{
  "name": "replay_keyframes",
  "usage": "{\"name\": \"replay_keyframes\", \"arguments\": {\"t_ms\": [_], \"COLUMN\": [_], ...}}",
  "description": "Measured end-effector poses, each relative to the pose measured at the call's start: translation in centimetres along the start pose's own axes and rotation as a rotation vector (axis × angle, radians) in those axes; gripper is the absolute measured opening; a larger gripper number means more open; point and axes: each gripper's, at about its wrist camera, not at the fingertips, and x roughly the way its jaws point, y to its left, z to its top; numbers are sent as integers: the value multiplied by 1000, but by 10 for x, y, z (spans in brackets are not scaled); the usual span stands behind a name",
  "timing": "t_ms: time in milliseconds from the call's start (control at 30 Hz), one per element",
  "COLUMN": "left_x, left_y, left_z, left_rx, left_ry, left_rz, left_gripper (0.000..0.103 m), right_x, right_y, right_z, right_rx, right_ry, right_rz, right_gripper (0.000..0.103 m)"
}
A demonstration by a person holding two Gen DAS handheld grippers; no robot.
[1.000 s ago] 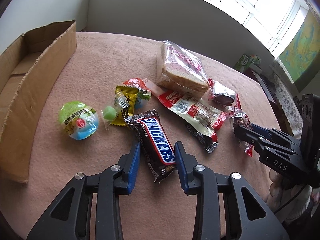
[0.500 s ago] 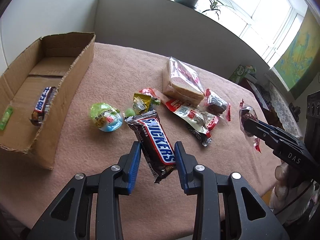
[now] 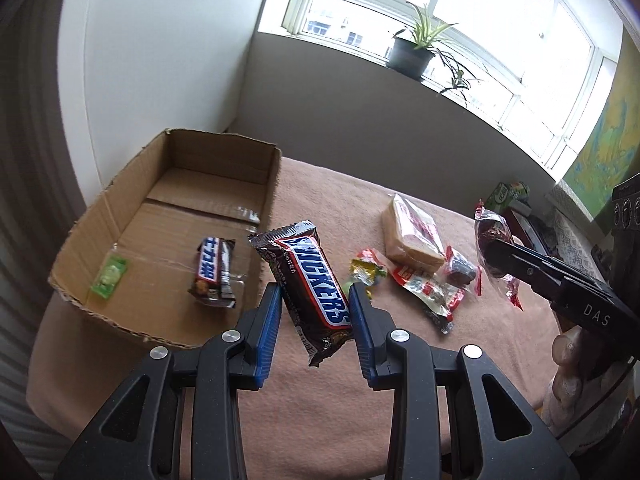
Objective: Organize snacks
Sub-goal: 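Carry both held snacks into the cardboard box and open both tools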
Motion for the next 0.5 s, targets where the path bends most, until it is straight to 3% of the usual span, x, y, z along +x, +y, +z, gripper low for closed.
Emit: {"name": "replay_keyframes", "arguments": {"t_ms": [167, 500], "left_x": [-11, -18], "left_y": [37, 89], "left_z": [7, 18], "left_rx": [-49, -103], "left_ry": [-31, -60], "left_rz": [56, 143], "left_gripper": [33, 33], "right_x": [30, 99], "right_y": [33, 88], "right_z": [14, 34], "right_rx": [-28, -113], "right_ry": [16, 56], "right_rz": [41, 38], "right_gripper": [40, 40]}}
